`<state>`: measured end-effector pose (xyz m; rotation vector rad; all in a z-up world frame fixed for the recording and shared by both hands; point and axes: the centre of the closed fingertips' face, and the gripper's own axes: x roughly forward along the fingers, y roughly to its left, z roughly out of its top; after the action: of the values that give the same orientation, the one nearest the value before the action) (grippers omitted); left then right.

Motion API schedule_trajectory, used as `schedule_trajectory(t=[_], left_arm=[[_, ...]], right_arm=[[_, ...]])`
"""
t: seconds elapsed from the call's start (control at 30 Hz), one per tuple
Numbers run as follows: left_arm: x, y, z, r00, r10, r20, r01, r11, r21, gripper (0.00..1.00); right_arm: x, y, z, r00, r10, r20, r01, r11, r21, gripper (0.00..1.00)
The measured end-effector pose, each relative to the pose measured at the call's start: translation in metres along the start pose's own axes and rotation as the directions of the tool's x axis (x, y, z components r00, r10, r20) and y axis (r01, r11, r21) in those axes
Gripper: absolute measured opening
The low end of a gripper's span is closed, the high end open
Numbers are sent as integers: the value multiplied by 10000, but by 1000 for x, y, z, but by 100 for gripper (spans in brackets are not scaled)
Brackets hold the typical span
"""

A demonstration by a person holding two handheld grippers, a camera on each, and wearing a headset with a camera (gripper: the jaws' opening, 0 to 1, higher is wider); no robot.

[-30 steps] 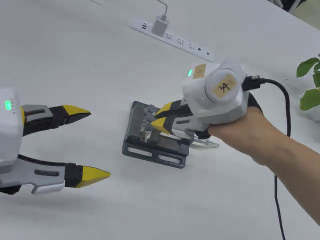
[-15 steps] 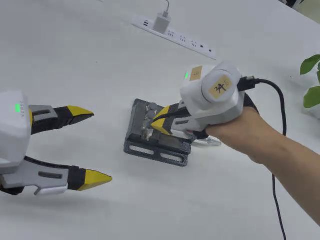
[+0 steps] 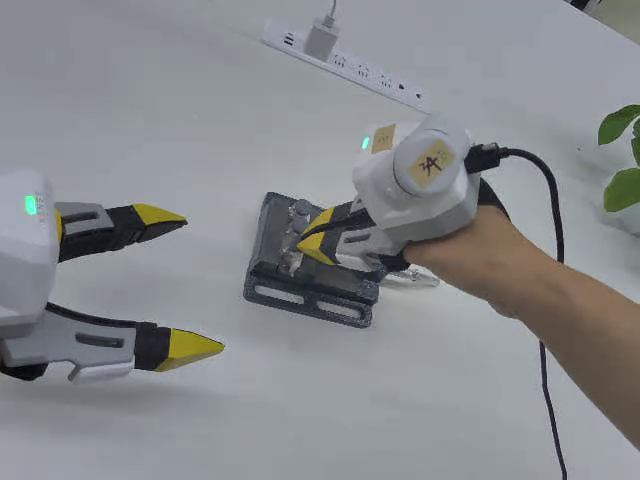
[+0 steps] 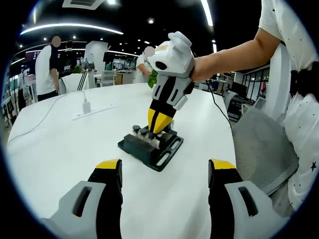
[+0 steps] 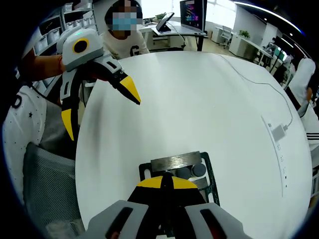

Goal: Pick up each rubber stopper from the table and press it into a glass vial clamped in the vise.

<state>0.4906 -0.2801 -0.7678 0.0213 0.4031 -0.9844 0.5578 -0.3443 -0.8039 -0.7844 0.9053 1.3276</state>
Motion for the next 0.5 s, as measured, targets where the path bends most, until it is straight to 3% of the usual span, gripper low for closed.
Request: schedule_trajectory(t=[0.5], left_arm=[[5,0,6,9998,-71,203,70,10000,48,68]], right_arm=[[1,1,-1,9988,44,-481,-55,9997,-229,0]])
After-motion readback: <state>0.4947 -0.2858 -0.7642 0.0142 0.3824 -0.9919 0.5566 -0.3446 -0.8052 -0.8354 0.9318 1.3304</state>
